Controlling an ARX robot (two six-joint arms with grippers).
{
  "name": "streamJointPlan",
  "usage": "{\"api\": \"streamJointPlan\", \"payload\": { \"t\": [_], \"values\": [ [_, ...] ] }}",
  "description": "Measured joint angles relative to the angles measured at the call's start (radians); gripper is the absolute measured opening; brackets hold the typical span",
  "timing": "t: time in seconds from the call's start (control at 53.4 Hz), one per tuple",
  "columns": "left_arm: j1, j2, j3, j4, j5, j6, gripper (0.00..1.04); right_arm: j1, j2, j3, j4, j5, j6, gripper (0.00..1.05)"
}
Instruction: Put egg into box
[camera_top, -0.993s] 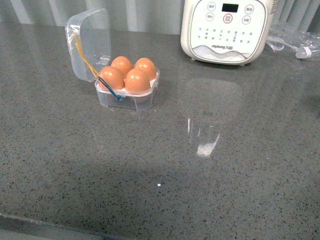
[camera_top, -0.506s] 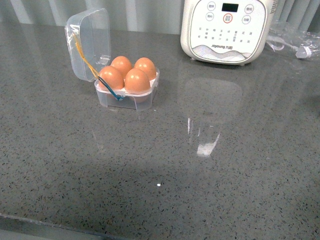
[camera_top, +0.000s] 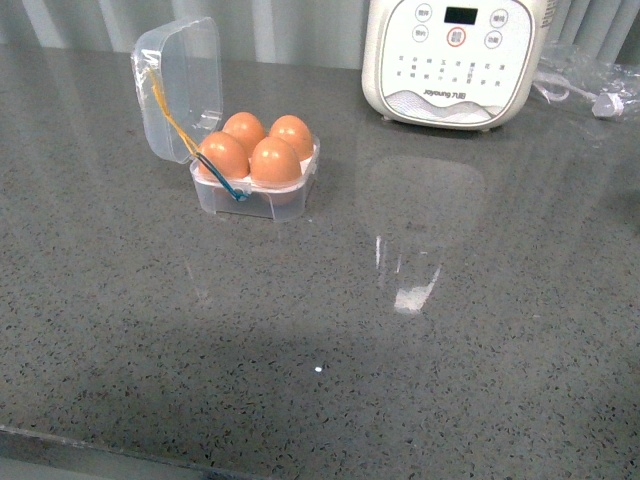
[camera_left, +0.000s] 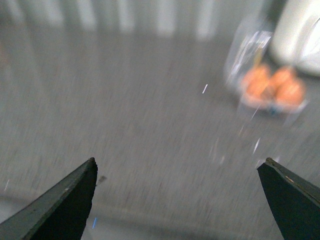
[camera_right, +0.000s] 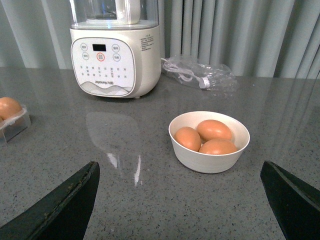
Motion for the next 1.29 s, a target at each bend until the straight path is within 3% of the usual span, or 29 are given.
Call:
{"api": "streamJointPlan", "payload": {
  "t": [0.056, 0.15, 0.431, 0.637, 0.956, 1.293],
  "values": [
    [-0.013, 0.097, 0.029, -0.082, -0.011, -0.013, 0.98, 0.0, 0.0, 0.0, 0.0, 0.0, 0.0, 0.97],
    [-0.021, 0.156, 0.032, -0.014, 0.016, -0.032, 0.98, 0.0, 0.0, 0.0, 0.0, 0.0, 0.0, 0.97],
    [0.015, 0.608, 0.138, 0.494, 0.095, -0.047, 0.98, 0.0, 0.0, 0.0, 0.0, 0.0, 0.0, 0.97],
    [0.105, 1.074, 0.382, 0.793, 0.129, 0.061, 0.98, 0.0, 0.0, 0.0, 0.0, 0.0, 0.0, 0.97],
    [0.167, 1.446, 0.73, 0.827, 0.11, 0.203, 0.98, 0.0, 0.0, 0.0, 0.0, 0.0, 0.0, 0.97],
    [0.109, 1.527, 0.871, 0.759, 0.119, 0.202, 0.98, 0.0, 0.0, 0.0, 0.0, 0.0, 0.0, 0.97]
  ]
}}
